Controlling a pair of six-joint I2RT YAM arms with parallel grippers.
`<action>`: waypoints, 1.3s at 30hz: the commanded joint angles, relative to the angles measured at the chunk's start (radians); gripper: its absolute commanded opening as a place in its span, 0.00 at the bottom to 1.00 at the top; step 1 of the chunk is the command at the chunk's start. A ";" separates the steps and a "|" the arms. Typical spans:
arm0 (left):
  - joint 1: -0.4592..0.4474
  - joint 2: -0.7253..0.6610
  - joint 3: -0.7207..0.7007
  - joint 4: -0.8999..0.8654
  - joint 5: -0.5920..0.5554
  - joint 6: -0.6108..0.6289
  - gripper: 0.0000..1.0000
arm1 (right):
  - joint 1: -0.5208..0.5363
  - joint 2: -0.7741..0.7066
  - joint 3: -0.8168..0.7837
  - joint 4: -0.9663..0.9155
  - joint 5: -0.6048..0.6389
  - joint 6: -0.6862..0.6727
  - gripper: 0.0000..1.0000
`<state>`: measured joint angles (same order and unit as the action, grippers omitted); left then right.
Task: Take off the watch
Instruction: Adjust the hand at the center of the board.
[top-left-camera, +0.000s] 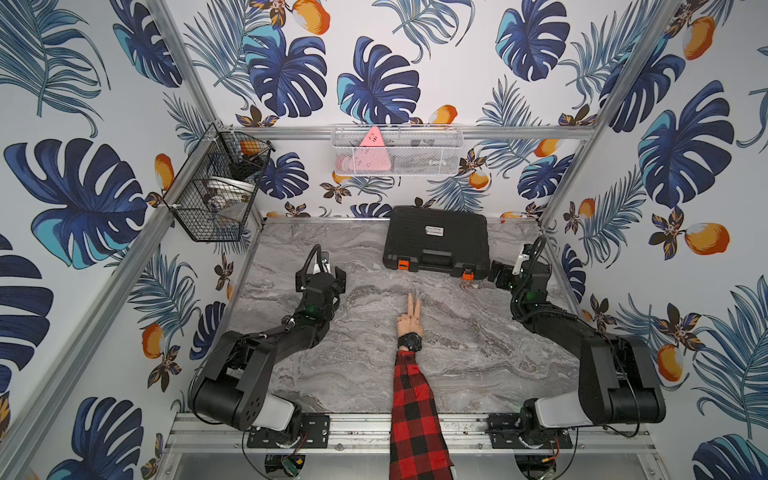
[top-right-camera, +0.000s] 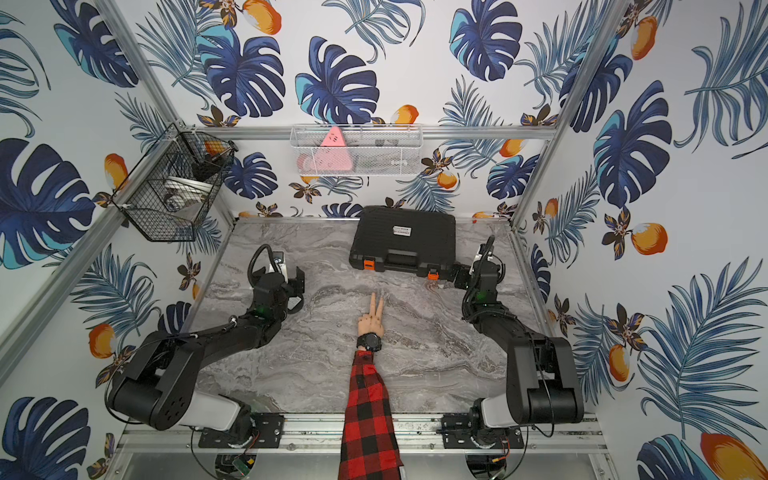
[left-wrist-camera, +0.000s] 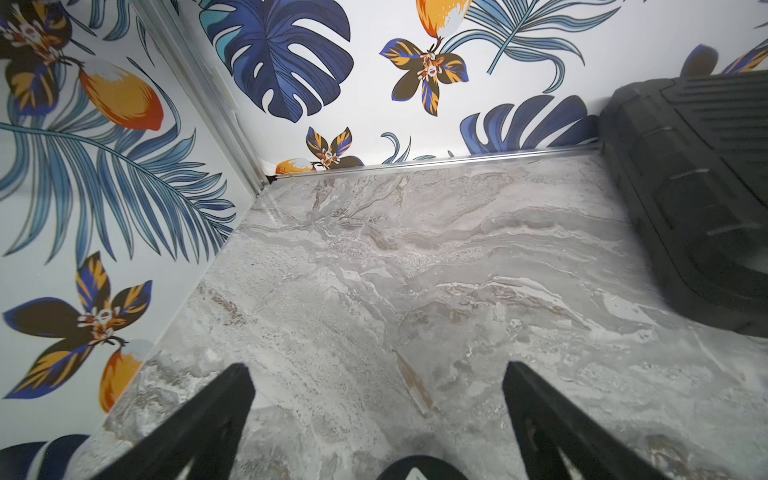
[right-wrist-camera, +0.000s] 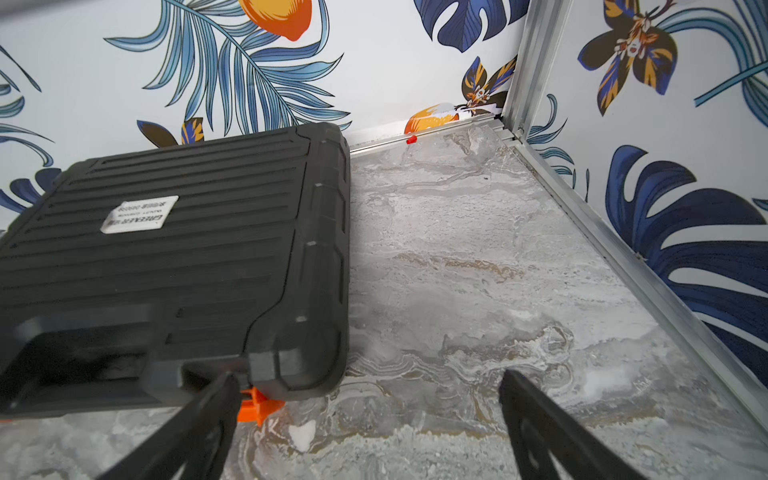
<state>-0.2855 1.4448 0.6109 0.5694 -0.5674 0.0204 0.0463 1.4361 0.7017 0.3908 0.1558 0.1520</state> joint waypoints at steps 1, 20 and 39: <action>-0.063 -0.015 0.091 -0.323 -0.130 -0.083 0.99 | 0.032 -0.022 0.059 -0.247 -0.044 0.077 1.00; -0.330 0.019 0.532 -1.094 0.122 -0.334 0.99 | 0.196 -0.104 0.203 -0.774 -0.390 0.214 0.95; -0.753 0.087 0.451 -1.093 0.122 -0.334 0.99 | 0.195 -0.084 0.203 -0.858 -0.383 0.186 0.96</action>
<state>-1.0256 1.5200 1.0523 -0.5018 -0.4385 -0.2928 0.2405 1.3487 0.8932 -0.4461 -0.2432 0.3313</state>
